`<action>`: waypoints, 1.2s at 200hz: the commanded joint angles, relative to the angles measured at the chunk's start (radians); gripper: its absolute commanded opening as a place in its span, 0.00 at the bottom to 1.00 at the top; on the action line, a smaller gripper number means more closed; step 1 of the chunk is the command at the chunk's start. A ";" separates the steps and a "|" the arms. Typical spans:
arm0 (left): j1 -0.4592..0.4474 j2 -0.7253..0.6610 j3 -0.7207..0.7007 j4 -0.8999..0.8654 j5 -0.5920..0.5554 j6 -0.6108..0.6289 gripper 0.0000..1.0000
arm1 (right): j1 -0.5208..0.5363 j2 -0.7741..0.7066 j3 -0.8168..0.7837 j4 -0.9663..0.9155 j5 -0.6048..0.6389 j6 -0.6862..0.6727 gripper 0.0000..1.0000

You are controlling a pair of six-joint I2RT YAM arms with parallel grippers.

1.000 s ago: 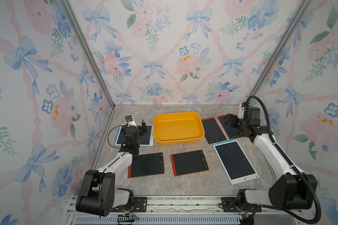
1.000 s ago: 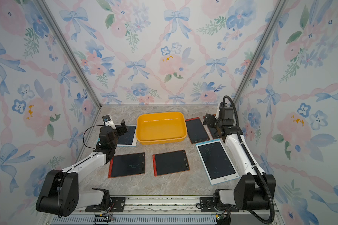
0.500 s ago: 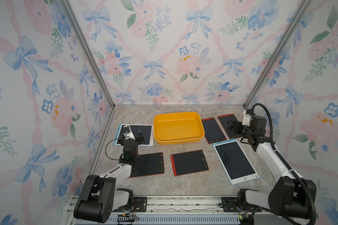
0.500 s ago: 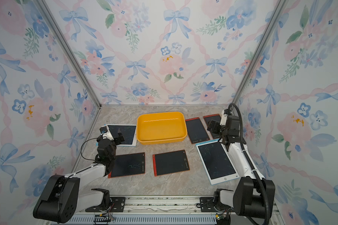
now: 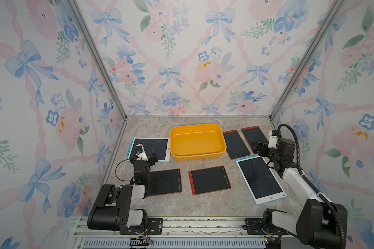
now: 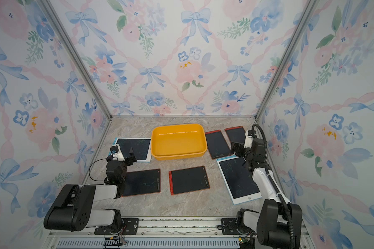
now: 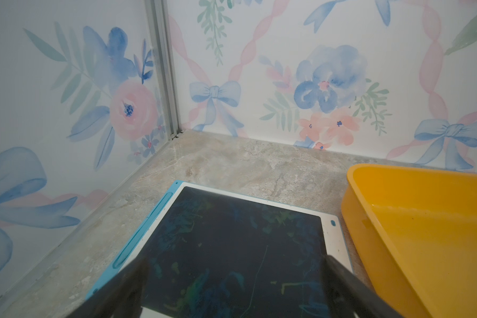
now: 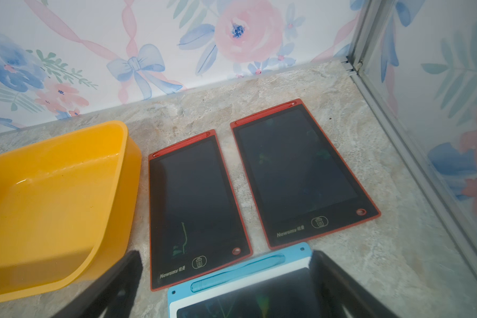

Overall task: Take out the writing tablet from the storage box
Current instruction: Reset both arms

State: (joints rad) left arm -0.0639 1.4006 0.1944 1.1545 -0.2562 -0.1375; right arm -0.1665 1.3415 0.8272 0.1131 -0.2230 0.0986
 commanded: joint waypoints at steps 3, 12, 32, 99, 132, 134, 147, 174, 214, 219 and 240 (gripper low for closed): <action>0.003 0.089 -0.012 0.145 0.087 0.028 0.98 | 0.010 -0.047 -0.064 0.117 0.116 -0.010 0.97; -0.001 0.134 -0.025 0.212 0.111 0.041 0.98 | 0.010 -0.066 -0.096 0.161 0.140 -0.003 0.97; -0.007 0.148 -0.029 0.233 0.105 0.049 0.98 | 0.013 -0.098 -0.126 0.174 0.178 -0.005 0.97; -0.007 0.156 -0.024 0.240 0.152 0.072 0.98 | 0.105 -0.093 -0.288 0.299 0.307 -0.079 0.97; -0.019 0.157 -0.017 0.229 0.114 0.074 0.98 | 0.177 -0.005 -0.356 0.432 0.364 -0.074 0.97; -0.019 0.157 -0.016 0.227 0.115 0.074 0.98 | 0.180 0.002 -0.361 0.445 0.365 -0.070 0.97; -0.019 0.156 -0.015 0.225 0.117 0.076 0.98 | 0.196 0.038 -0.378 0.519 0.376 -0.049 0.97; -0.020 0.156 -0.015 0.223 0.146 0.089 0.98 | 0.240 0.109 -0.383 0.612 0.412 -0.099 0.97; -0.020 0.156 -0.014 0.221 0.146 0.089 0.98 | 0.244 0.191 -0.460 0.813 0.404 -0.108 0.97; -0.020 0.158 -0.014 0.222 0.145 0.088 0.98 | 0.240 0.197 -0.460 0.823 0.387 -0.110 0.97; -0.020 0.157 -0.015 0.221 0.147 0.089 0.98 | 0.226 0.203 -0.433 0.782 0.362 -0.099 0.97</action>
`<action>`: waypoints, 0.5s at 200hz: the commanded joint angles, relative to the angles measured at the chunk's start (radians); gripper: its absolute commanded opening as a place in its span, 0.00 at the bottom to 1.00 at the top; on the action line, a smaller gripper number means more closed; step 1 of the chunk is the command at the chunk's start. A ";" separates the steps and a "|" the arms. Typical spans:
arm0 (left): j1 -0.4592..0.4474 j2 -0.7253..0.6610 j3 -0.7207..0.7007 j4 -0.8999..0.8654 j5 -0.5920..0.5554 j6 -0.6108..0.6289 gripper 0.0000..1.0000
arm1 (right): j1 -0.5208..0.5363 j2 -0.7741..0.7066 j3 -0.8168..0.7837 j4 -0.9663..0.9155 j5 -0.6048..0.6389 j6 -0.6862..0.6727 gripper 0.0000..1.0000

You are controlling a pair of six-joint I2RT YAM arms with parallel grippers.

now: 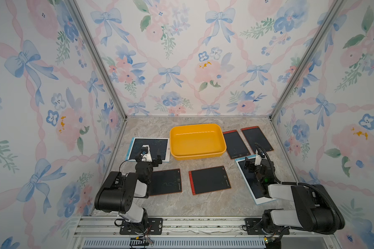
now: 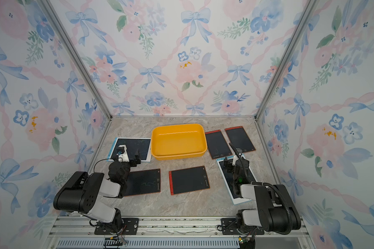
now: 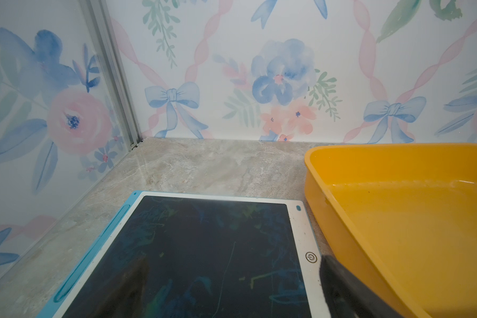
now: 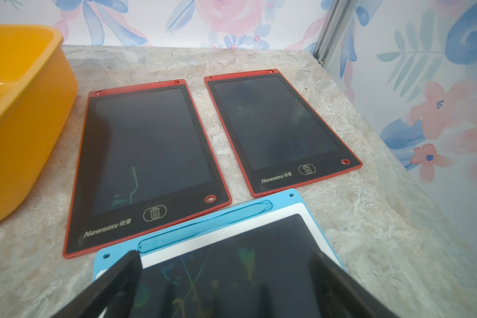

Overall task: Take out the writing tablet from the storage box
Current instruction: Reset both arms

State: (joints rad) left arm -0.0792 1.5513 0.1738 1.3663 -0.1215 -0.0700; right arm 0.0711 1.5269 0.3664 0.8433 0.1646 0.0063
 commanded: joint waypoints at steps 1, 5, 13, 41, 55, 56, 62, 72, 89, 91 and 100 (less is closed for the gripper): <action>-0.005 0.007 0.007 0.010 0.011 0.022 0.98 | -0.013 0.016 0.028 0.048 -0.028 -0.006 0.97; -0.005 0.005 0.006 0.010 0.010 0.022 0.98 | -0.017 0.012 0.030 0.036 -0.034 -0.004 0.97; -0.005 0.007 0.007 0.009 0.010 0.021 0.98 | -0.019 0.017 0.027 0.051 -0.037 -0.003 0.97; -0.005 0.007 0.008 0.007 0.010 0.020 0.98 | -0.020 0.019 0.027 0.057 -0.037 -0.003 0.97; -0.005 0.007 0.008 0.007 0.010 0.020 0.98 | -0.019 0.019 0.026 0.057 -0.036 -0.003 0.97; -0.005 0.007 0.008 0.008 0.010 0.020 0.98 | -0.018 0.019 0.026 0.057 -0.036 -0.003 0.97; -0.005 0.007 0.009 0.007 0.010 0.020 0.98 | -0.018 0.019 0.026 0.057 -0.035 -0.003 0.97; -0.005 0.007 0.007 0.007 0.010 0.020 0.98 | -0.018 0.019 0.026 0.057 -0.034 -0.004 0.97; -0.005 0.007 0.008 0.007 0.010 0.020 0.98 | -0.018 0.020 0.025 0.057 -0.033 -0.003 0.97; -0.005 0.007 0.008 0.007 0.010 0.020 0.98 | -0.018 0.019 0.026 0.057 -0.034 -0.003 0.97; -0.005 0.006 0.008 0.008 0.010 0.020 0.98 | -0.018 0.019 0.026 0.058 -0.034 -0.003 0.97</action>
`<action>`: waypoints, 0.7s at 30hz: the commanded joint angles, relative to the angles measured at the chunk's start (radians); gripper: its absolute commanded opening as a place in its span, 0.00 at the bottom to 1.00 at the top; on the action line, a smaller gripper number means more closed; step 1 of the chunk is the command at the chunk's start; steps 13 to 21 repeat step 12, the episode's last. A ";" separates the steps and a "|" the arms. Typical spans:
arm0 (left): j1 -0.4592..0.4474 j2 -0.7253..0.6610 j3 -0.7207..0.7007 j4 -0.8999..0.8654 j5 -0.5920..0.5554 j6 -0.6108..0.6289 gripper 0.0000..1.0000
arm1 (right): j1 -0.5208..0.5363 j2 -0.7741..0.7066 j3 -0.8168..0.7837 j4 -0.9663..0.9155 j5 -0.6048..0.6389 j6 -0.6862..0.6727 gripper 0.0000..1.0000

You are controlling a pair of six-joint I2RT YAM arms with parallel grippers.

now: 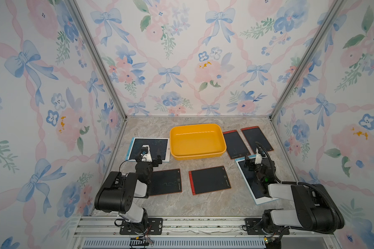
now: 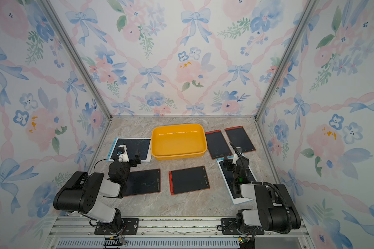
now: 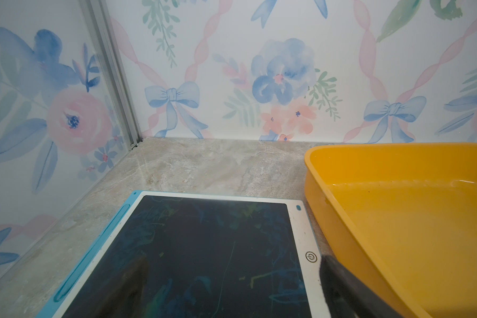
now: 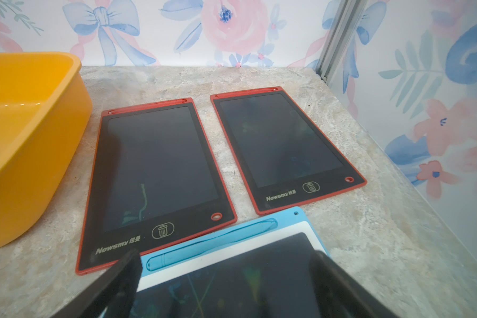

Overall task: Take out the writing tablet from the storage box
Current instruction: Reset both arms

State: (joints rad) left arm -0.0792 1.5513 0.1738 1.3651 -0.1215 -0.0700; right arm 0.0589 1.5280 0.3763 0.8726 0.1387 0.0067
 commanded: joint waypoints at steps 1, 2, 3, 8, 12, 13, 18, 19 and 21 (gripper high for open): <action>-0.005 0.006 0.008 0.009 0.010 0.019 0.98 | -0.006 0.018 0.016 0.028 -0.008 -0.004 0.97; -0.005 0.006 0.008 0.008 0.010 0.020 0.98 | -0.005 0.018 0.016 0.028 -0.008 -0.004 0.97; -0.005 0.007 0.008 0.009 0.010 0.021 0.98 | -0.005 0.018 0.016 0.028 -0.008 -0.004 0.97; -0.004 0.009 0.013 0.003 0.008 0.019 0.98 | -0.004 0.018 0.016 0.028 -0.006 -0.005 0.97; -0.006 0.005 0.010 0.003 0.007 0.018 0.98 | -0.004 0.018 0.016 0.028 -0.005 -0.006 0.97; -0.006 0.005 0.010 0.003 0.007 0.018 0.98 | -0.004 0.018 0.016 0.028 -0.005 -0.006 0.97; -0.006 0.005 0.010 0.003 0.007 0.018 0.98 | -0.004 0.018 0.016 0.028 -0.005 -0.006 0.97; -0.006 0.005 0.010 0.003 0.007 0.018 0.98 | -0.004 0.018 0.016 0.028 -0.005 -0.006 0.97; -0.006 0.005 0.010 0.003 0.007 0.018 0.98 | -0.004 0.018 0.016 0.028 -0.005 -0.006 0.97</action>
